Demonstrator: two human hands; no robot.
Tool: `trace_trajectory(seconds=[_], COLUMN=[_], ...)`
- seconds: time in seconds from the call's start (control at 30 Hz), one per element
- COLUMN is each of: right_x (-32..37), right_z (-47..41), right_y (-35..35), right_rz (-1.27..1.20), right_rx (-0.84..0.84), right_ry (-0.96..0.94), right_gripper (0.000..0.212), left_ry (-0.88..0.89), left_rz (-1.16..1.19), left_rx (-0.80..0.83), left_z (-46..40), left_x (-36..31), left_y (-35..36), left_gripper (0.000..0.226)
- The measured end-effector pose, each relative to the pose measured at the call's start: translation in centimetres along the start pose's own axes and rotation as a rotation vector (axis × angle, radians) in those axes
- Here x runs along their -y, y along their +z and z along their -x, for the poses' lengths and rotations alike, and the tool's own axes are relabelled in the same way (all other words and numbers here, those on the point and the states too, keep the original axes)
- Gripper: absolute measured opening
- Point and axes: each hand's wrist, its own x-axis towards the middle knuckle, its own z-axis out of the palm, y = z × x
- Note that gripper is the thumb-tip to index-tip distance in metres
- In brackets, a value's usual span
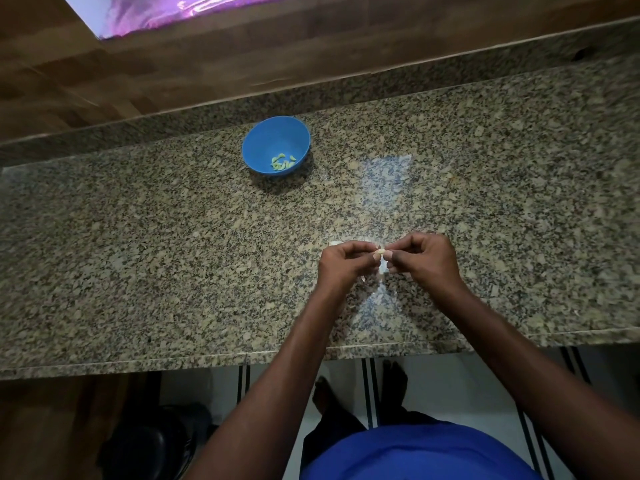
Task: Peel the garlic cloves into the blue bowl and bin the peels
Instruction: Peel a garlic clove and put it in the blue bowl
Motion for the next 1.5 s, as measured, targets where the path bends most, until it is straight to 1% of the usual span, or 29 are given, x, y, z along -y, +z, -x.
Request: trace_trajectory(seconds=[0.13, 0.23, 0.37, 0.57, 0.77, 0.9, 1.03, 1.23, 1.33, 1.5], right_x=[0.3, 0.7, 0.4, 0.5, 0.5, 0.9, 1.1, 1.6, 1.4, 1.1], right_z=[0.1, 0.1, -0.1, -0.3, -0.1, 0.0, -0.2, -0.7, -0.8, -0.7], right_y=[0.1, 0.2, 0.1, 0.1, -0.2, -0.1, -0.3, -0.6, -0.9, -1.0], right_rz=[-0.156, -0.258, -0.291, -0.254, -0.222, -0.171, -0.235, -0.411, -0.414, -0.325], right_rx=[0.024, 0.03, 0.055, 0.056, 0.045, 0.042, 0.044, 0.072, 0.077, 0.072], right_ry=[0.121, 0.193, 0.161, 0.154, 0.135, 0.089, 0.166, 0.4, 0.416, 0.356], right_gripper=[0.016, 0.017, 0.011, 0.01, 0.013, 0.008, 0.01, 0.011, 0.01, 0.012], left_ry=[0.034, -0.009, -0.088, -0.078, -0.06, -0.042, -0.034, -0.001, 0.007, -0.001], left_rz=[-0.028, 0.076, 0.264, 0.287, 0.236, 0.197, 0.18, 0.106, 0.067, 0.052], left_rx=[-0.023, -0.018, -0.011, -0.041, -0.034, -0.037, -0.038, -0.028, -0.028, -0.043], left_z=[0.1, 0.2, 0.2, 0.0, -0.2, -0.4, -0.4, -0.7, -0.8, -0.7], left_x=[0.3, 0.3, 0.0, -0.3, -0.4, -0.4, -0.4, -0.2, 0.0, 0.1], left_y=[0.2, 0.5, 1.1, 1.7, 1.8, 1.7, 1.8, 1.6, 1.5, 1.5], left_gripper=[0.013, 0.014, 0.016, 0.018, 0.021, 0.023, 0.023, 0.02, 0.02, 0.022])
